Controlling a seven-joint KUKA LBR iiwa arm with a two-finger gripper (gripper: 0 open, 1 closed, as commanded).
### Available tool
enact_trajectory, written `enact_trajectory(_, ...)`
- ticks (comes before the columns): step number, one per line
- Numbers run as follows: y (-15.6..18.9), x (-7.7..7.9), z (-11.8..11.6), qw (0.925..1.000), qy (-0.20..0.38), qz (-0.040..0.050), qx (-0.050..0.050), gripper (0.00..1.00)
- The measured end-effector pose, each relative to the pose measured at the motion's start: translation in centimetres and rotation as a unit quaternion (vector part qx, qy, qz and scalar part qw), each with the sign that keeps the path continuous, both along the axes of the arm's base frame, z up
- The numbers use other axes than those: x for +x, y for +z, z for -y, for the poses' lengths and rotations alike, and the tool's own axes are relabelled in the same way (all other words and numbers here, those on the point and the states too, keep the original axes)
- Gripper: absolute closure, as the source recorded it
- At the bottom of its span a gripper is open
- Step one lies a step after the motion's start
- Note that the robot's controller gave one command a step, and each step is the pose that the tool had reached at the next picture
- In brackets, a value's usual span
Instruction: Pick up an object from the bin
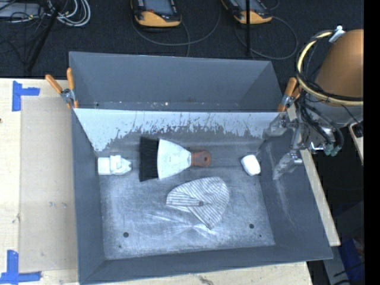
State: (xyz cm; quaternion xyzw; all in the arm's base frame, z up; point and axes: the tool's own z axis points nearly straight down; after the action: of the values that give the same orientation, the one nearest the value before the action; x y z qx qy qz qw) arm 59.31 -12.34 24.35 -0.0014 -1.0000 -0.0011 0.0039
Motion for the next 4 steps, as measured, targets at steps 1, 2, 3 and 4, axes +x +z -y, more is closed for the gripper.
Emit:
enact_trajectory(1, 0.5, 0.1, 0.0, 1.0000, 0.001, 0.0038, -0.001, 0.00)
enact_trajectory(2, -3.2, 0.5, -1.1, 0.9997, -0.022, 0.0079, -0.002, 0.00)
enact_trajectory(3, -9.1, -1.5, -3.7, 0.9999, 0.009, 0.0042, -0.001, 0.00)
enact_trajectory(4, -14.9, -1.3, -4.4, 0.9991, 0.041, 0.0054, -0.001, 0.00)
